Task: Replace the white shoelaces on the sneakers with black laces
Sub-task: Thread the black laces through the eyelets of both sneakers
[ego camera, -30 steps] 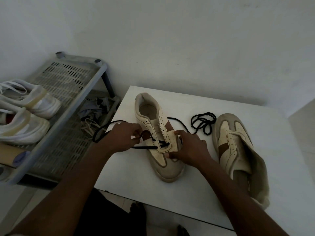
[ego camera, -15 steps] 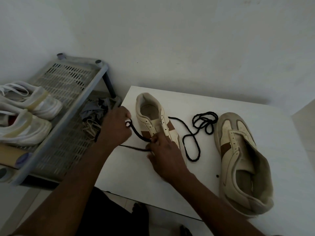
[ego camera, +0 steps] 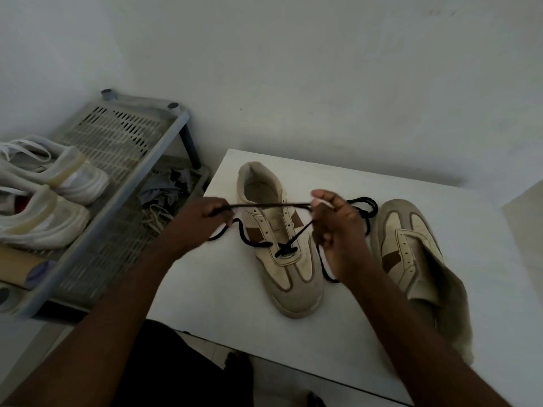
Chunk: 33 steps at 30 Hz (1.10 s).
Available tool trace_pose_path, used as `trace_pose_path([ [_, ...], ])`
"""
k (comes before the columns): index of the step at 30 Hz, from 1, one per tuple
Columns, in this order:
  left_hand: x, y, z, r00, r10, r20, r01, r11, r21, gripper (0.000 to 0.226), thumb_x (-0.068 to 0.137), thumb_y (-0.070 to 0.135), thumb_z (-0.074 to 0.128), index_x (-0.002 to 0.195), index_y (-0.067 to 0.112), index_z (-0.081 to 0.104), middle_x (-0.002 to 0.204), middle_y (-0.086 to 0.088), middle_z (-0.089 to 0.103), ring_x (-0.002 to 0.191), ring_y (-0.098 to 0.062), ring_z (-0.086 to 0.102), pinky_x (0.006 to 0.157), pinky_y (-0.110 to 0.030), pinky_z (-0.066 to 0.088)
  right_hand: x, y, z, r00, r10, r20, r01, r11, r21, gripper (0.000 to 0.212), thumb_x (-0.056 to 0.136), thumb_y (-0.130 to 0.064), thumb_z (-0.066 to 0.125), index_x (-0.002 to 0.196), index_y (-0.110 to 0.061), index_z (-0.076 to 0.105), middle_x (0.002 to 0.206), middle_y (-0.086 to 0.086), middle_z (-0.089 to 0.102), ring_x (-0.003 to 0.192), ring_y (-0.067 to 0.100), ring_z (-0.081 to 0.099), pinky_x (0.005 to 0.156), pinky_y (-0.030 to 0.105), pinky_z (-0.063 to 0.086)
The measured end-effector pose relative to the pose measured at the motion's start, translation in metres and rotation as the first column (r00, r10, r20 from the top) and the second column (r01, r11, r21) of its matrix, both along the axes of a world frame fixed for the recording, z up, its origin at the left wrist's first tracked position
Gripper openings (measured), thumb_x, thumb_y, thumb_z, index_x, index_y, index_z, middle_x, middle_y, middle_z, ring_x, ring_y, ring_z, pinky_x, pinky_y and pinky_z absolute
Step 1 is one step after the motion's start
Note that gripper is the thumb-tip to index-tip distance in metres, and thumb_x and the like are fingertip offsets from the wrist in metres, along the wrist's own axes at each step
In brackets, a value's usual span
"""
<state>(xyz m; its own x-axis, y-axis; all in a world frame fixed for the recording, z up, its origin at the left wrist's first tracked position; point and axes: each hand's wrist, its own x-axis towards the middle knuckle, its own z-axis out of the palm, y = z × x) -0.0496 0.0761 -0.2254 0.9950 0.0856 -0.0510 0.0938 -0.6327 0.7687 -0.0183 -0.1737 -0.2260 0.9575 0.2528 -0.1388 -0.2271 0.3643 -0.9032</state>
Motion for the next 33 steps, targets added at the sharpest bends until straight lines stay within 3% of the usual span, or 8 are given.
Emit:
trace_pose_path([
  [3, 0.003, 0.003, 0.001, 0.955, 0.287, 0.080, -0.263, 0.938, -0.226, 0.031, 0.097, 0.017, 0.053, 0.067, 0.021, 0.062, 0.045, 0.009, 0.044, 0.040, -0.002, 0.036, 0.049, -0.023, 0.029, 0.017, -0.022, -0.003, 0.977, -0.206, -0.050, 0.207, 0.978, 0.023, 0.019, 0.092, -0.005, 0.054, 0.108, -0.012, 0.061, 0.068, -0.003, 0.050, 0.047, 0.006, 0.029, 0.042, 0.018, 0.023],
  [6, 0.004, -0.018, 0.006, 0.956, 0.266, 0.125, -0.236, 0.947, -0.216, 0.031, 0.099, 0.024, 0.049, 0.072, 0.016, 0.062, 0.055, 0.007, 0.050, 0.050, -0.007, 0.041, 0.055, -0.025, 0.033, 0.016, -0.019, -0.014, 0.968, -0.239, 0.071, 0.248, 0.905, -0.345, 0.016, 0.094, -0.015, 0.058, 0.107, -0.019, 0.066, 0.080, -0.010, 0.063, 0.061, 0.000, 0.051, 0.057, 0.019, 0.041],
  [11, 0.004, -0.062, 0.012, 0.979, -0.011, 0.205, -0.017, 0.991, 0.131, 0.019, 0.095, 0.023, 0.056, 0.080, 0.019, 0.066, 0.061, 0.009, 0.059, 0.051, -0.004, 0.049, 0.053, -0.018, 0.037, -0.007, 0.009, -0.020, 0.747, 0.320, 0.583, 0.351, 0.555, -0.754, 0.065, 0.085, -0.046, 0.064, 0.142, -0.028, 0.041, 0.152, -0.001, 0.034, 0.139, 0.011, 0.028, 0.109, 0.036, 0.028],
  [16, 0.002, -0.071, 0.004, 0.953, -0.179, 0.242, 0.111, 0.956, 0.271, 0.008, 0.082, 0.022, 0.063, 0.083, 0.017, 0.069, 0.066, 0.001, 0.064, 0.057, -0.012, 0.055, 0.054, -0.025, 0.039, -0.014, 0.017, -0.022, 0.678, 0.412, 0.608, 0.295, 0.606, -0.739, 0.040, 0.086, -0.008, 0.067, 0.125, -0.015, 0.061, 0.105, 0.000, 0.070, 0.093, -0.012, 0.047, 0.097, 0.049, 0.046],
  [20, 0.005, -0.054, 0.003, 0.987, -0.118, 0.105, 0.113, 0.992, 0.048, 0.009, 0.084, 0.019, 0.068, 0.078, 0.015, 0.063, 0.072, 0.001, 0.068, 0.066, -0.009, 0.065, 0.061, -0.019, 0.049, 0.000, 0.001, -0.021, 0.688, 0.318, 0.652, 0.412, 0.569, -0.712, 0.018, 0.085, -0.009, 0.065, 0.097, -0.019, 0.075, 0.080, -0.010, 0.072, 0.065, -0.002, 0.055, 0.081, 0.040, 0.050],
  [26, 0.006, -0.027, 0.012, 0.993, 0.083, 0.081, -0.061, 0.967, -0.246, 0.028, 0.095, 0.015, 0.055, 0.068, 0.015, 0.061, 0.051, 0.013, 0.051, 0.051, 0.000, 0.044, 0.056, -0.019, 0.037, 0.018, -0.020, -0.020, 0.938, -0.250, 0.240, 0.347, 0.713, -0.610, 0.012, 0.091, -0.014, 0.063, 0.093, -0.016, 0.075, 0.086, -0.012, 0.070, 0.090, 0.004, 0.065, 0.072, 0.010, 0.043],
  [31, 0.008, -0.031, 0.007, 0.978, 0.178, 0.111, -0.156, 0.971, -0.178, 0.020, 0.088, 0.028, 0.066, 0.069, 0.028, 0.071, 0.070, -0.002, 0.067, 0.066, -0.026, 0.055, 0.062, -0.027, 0.046, 0.004, -0.004, -0.021, 0.786, 0.280, 0.552, 0.425, 0.404, -0.810, 0.054, 0.086, -0.033, 0.068, 0.136, -0.020, 0.053, 0.137, 0.001, 0.053, 0.128, 0.018, 0.044, 0.103, 0.033, 0.033],
  [33, 0.005, -0.049, 0.009, 0.993, 0.026, 0.112, -0.020, 0.998, -0.059, 0.013, 0.085, 0.031, 0.069, 0.077, 0.023, 0.074, 0.071, -0.004, 0.069, 0.068, -0.019, 0.063, 0.063, -0.028, 0.050, -0.002, 0.005, -0.018, 0.743, 0.451, 0.494, 0.269, 0.476, -0.838, 0.054, 0.088, -0.031, 0.067, 0.138, -0.022, 0.050, 0.132, 0.001, 0.057, 0.121, 0.014, 0.050, 0.101, 0.032, 0.038],
])
